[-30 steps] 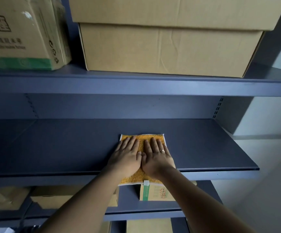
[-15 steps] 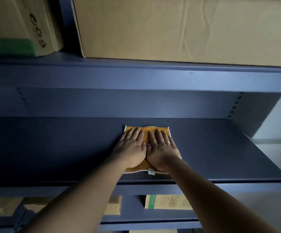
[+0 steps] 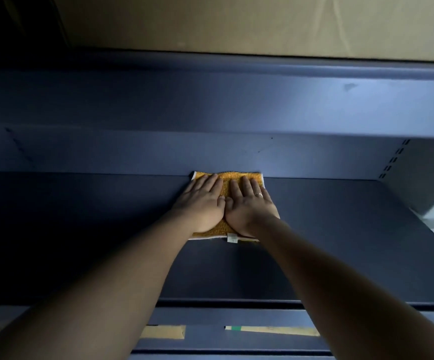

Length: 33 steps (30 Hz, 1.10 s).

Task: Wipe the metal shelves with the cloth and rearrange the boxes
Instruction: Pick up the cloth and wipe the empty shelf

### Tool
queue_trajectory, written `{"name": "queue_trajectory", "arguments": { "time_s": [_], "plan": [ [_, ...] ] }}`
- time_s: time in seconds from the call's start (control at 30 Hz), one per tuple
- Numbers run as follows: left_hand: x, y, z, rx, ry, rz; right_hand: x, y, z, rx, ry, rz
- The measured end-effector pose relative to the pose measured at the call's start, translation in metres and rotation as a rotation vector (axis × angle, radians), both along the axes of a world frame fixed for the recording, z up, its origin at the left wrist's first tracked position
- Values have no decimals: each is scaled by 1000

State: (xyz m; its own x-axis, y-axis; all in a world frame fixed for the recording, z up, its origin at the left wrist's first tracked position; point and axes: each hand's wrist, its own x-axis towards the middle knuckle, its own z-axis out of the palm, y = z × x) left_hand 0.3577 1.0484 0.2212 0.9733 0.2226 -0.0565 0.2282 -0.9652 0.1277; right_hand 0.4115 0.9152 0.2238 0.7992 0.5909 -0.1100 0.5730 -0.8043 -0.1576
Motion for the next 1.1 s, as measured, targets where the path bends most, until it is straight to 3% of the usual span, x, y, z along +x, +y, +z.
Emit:
{"name": "queue_trajectory", "arguments": {
  "time_s": [0.53, 1.1],
  "plan": [
    [-17, 50, -4, 3, -41, -25, -16, 50, -1, -27, -16, -13],
    [-105, 15, 6, -15, 20, -9, -101, 15, -1, 2, -15, -10]
  ]
}}
